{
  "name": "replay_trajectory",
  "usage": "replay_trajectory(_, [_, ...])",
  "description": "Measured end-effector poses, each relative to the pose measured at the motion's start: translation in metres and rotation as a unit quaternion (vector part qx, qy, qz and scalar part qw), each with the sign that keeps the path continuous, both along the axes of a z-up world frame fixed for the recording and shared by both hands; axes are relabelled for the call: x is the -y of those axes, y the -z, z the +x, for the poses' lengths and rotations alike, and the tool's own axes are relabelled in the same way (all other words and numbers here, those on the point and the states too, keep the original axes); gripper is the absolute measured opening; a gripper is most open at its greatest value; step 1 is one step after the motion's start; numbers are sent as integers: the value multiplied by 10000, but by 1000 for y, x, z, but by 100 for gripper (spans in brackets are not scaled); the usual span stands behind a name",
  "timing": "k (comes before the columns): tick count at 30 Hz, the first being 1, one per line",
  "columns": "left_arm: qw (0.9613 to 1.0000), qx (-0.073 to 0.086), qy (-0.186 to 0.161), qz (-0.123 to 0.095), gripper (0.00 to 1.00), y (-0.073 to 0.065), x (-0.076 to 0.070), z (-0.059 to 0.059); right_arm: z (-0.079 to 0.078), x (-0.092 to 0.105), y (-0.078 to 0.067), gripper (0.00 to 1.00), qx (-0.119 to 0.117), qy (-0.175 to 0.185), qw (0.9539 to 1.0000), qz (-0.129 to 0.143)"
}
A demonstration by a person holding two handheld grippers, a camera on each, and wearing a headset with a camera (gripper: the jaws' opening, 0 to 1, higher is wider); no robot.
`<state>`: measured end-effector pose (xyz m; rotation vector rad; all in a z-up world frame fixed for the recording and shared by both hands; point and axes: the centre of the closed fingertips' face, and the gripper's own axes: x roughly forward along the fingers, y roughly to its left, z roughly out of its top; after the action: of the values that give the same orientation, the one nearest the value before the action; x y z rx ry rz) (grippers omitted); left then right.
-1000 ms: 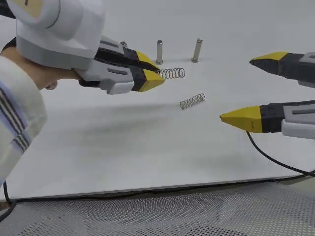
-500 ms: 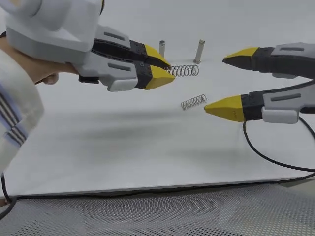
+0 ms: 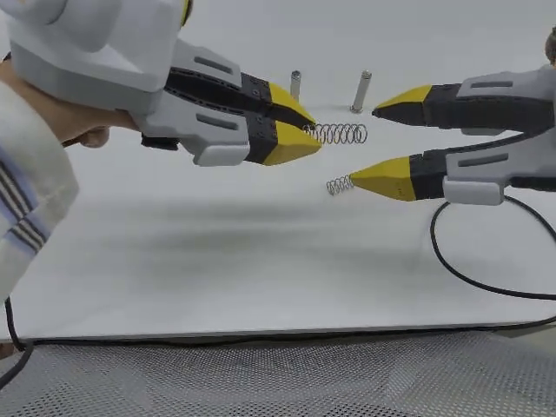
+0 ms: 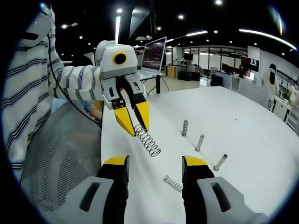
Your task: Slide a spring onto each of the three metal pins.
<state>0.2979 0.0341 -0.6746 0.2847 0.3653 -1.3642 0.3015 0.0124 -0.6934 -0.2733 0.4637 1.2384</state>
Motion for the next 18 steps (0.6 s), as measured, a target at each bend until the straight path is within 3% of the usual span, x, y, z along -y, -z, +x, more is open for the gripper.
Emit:
replay_trajectory(7, [10000,41,43,-70,2,-4,0,-2,1,-8,-2,33,-11,-179,9998,49])
replay_trajectory(18, [10000,0,75,46,2,1,-2,-4,-2,-16,0,16,-9,-465,9989,-20])
